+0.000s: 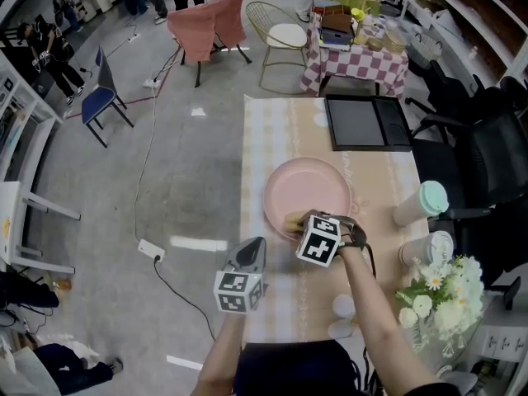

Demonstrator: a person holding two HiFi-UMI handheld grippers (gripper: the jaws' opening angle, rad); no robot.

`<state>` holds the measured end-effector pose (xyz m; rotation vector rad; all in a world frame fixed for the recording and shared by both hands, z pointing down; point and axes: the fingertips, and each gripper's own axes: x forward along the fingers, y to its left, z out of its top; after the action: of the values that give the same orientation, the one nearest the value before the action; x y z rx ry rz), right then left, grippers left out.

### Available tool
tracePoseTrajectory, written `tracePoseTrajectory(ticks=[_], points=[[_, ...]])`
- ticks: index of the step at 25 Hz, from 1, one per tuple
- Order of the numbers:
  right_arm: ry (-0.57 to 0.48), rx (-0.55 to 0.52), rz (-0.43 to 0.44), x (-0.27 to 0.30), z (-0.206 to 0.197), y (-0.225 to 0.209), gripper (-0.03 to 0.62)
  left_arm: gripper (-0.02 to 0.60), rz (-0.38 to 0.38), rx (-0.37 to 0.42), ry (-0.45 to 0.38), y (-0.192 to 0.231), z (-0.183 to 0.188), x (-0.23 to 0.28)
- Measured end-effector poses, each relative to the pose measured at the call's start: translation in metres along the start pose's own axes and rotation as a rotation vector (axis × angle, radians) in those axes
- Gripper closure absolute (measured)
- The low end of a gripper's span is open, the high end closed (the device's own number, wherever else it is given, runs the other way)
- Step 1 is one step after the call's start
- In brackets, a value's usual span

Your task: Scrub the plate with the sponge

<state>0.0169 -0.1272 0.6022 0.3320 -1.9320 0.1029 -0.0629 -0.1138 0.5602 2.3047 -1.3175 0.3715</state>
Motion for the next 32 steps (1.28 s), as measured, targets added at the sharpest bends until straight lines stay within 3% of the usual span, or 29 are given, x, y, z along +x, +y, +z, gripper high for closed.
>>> tracePoseTrajectory(ticks=[15, 21, 32], points=[[-0.054, 0.07, 0.19, -0.021, 0.001, 0.016, 0.534, 0.571, -0.004, 0.012, 0.007, -0.003, -0.001, -0.002], [-0.021, 0.079, 0.206, -0.022, -0.01, 0.021, 0.533, 0.571, -0.017, 0.02, 0.008, -0.007, -0.001, 0.001], [-0.072, 0.029, 0.255, -0.043, 0.005, 0.026, 0.531, 0.571, -0.034, 0.029, 0.011, -0.009, 0.003, 0.006]])
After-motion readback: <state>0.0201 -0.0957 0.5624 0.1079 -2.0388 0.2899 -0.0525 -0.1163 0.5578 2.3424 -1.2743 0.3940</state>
